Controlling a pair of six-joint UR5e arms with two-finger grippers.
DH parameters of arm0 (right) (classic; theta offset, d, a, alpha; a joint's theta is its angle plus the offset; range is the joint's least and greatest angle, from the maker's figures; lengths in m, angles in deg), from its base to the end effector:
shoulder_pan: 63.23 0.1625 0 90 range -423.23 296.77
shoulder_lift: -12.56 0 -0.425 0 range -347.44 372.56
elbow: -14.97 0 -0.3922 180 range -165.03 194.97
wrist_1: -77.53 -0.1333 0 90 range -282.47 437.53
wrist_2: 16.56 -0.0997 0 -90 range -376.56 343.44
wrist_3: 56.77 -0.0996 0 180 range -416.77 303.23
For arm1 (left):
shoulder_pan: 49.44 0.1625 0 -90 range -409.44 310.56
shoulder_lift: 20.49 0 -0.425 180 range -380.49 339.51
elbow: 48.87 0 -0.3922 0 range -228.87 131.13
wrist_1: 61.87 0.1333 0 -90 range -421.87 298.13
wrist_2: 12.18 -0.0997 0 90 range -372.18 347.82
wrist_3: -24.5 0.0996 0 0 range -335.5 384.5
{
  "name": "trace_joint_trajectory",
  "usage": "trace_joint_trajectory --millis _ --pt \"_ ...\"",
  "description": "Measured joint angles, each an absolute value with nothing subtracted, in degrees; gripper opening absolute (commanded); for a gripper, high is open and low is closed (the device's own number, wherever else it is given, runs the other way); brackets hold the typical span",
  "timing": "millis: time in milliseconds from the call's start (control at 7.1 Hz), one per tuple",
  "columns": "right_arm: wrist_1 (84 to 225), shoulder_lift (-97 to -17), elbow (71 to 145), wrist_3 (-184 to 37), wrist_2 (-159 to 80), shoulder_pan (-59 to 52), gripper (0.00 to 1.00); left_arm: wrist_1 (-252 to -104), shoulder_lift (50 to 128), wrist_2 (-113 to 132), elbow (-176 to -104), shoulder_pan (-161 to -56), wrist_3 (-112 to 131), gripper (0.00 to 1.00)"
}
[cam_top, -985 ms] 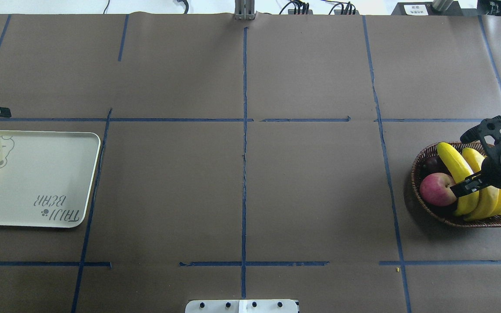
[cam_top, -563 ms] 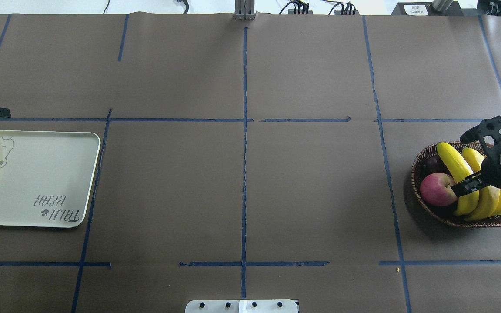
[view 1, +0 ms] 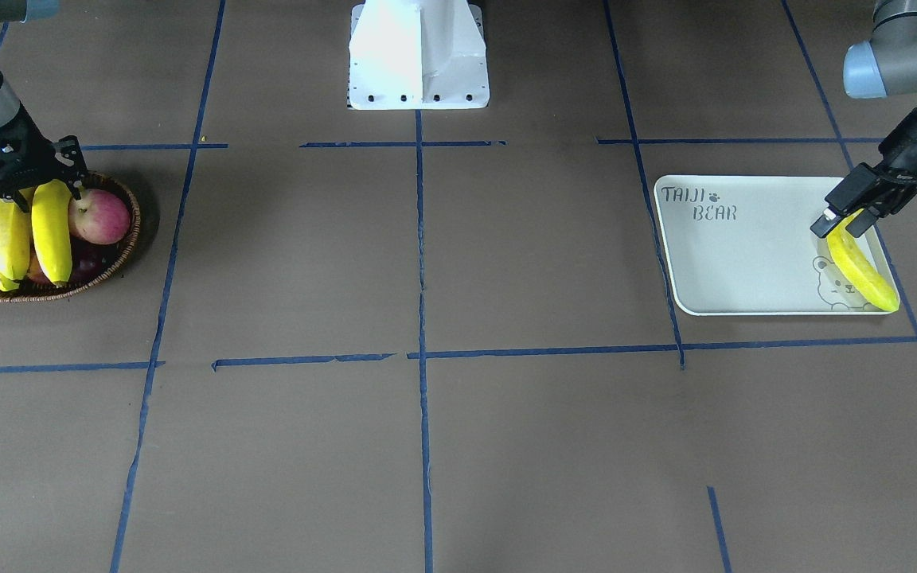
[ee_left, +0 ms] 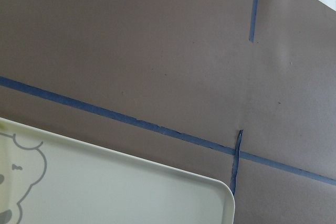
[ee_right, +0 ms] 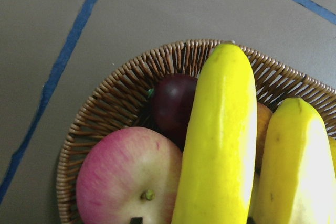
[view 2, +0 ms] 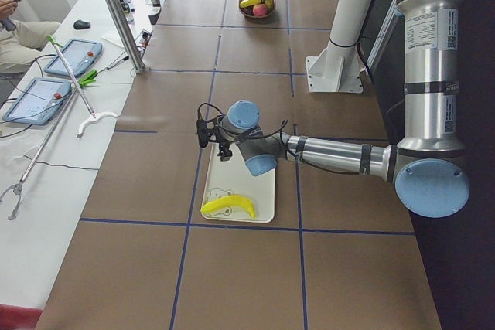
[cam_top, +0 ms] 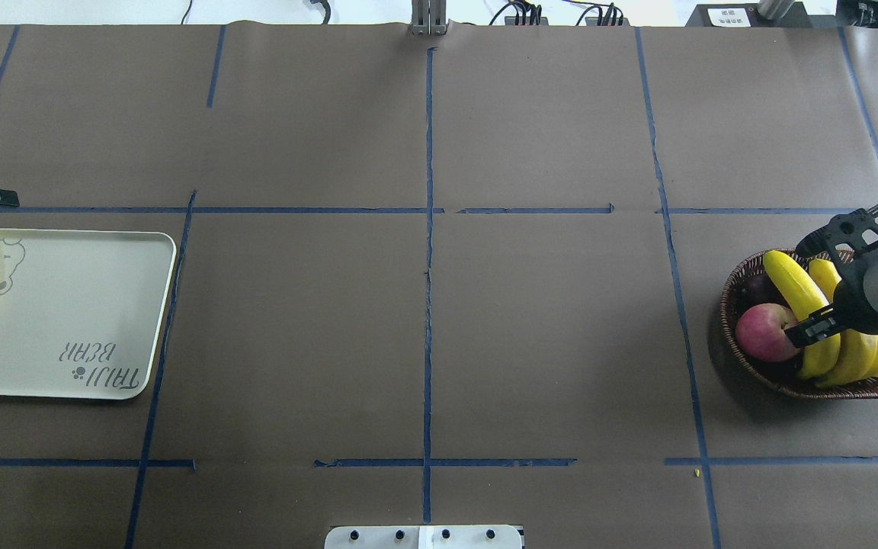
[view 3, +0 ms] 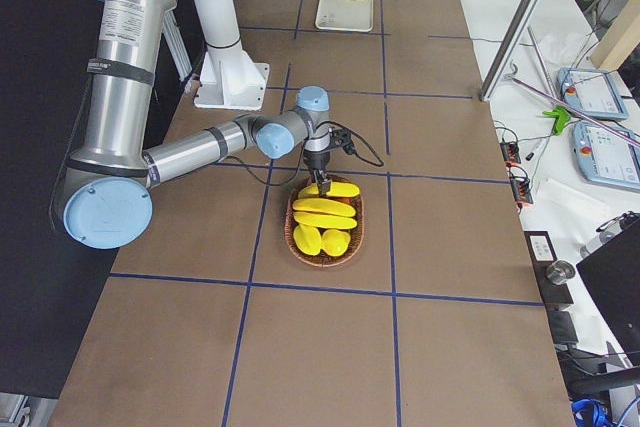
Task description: Transfer all bananas from basket to plate
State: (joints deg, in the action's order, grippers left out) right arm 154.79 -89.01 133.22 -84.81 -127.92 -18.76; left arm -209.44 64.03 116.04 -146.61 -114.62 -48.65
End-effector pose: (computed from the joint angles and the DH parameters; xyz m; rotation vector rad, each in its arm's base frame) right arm -0.2338 -0.3655 0.4981 0.1893 -0.5996 -0.3909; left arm 0.1318 -0.4558 0.5232 0.2030 1.1562 -0.3976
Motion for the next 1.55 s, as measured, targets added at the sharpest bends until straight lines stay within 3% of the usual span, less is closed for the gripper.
trace_joint_trajectory --millis 282,422,1126,1549 --pt "154.8 -89.0 133.2 -84.8 -127.9 -19.0 0.28 -209.4 64.0 116.0 -146.5 -114.6 -48.6 1.0" --pt "154.8 -89.0 133.3 -84.8 -127.9 -19.0 0.22 -209.4 64.0 116.0 -146.5 -114.6 -48.6 1.0" --pt "154.9 -89.2 136.7 -84.7 -129.2 -18.1 0.04 -209.4 64.0 116.0 -146.5 -114.3 -48.6 1.0" --pt "154.4 -86.8 141.2 -86.0 -135.2 -15.8 0.05 -210.7 64.7 116.3 -146.7 -113.3 -50.1 1.0"
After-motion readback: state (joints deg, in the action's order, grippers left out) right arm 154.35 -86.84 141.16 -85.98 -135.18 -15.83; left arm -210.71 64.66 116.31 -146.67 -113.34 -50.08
